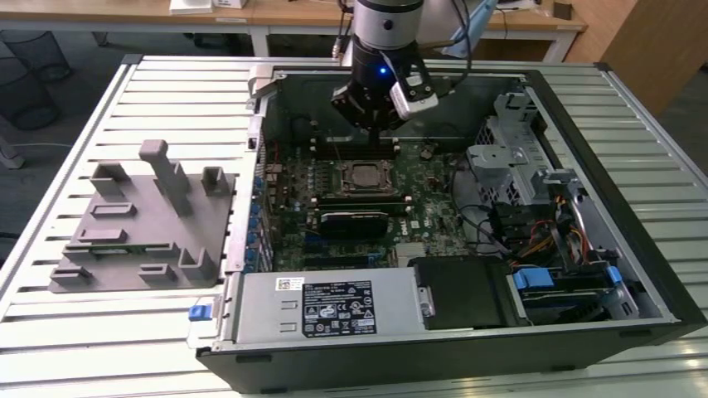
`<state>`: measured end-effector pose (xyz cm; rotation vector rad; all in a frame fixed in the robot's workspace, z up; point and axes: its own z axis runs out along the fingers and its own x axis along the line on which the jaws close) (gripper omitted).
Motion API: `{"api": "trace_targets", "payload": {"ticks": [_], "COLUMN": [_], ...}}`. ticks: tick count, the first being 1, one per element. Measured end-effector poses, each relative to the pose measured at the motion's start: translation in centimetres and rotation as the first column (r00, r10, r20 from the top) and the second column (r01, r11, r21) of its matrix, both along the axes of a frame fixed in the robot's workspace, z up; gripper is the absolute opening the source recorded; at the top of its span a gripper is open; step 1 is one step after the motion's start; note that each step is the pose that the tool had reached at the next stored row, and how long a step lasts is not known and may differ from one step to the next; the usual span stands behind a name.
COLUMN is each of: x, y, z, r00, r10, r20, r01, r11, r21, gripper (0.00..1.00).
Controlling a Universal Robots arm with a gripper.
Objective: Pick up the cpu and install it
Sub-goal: 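Install the first cpu locking lever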
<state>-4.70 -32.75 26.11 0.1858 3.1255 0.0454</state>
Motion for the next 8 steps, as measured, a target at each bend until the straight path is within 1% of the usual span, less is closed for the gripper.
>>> {"api": "trace_targets", "payload": {"ticks": [4, 8], "x": [-0.6, -1.6], "y": [0.00, 0.00], "z": [0.00, 0.00], "r00": [1.0000, 1.0000], "r10": [0.000, 0.000], "r20": [-0.0001, -0.0001], "r01": [0.000, 0.000], "r11": [1.0000, 1.0000], "r21": [-0.0001, 0.0000], "gripper": [0.11, 0.11]}}
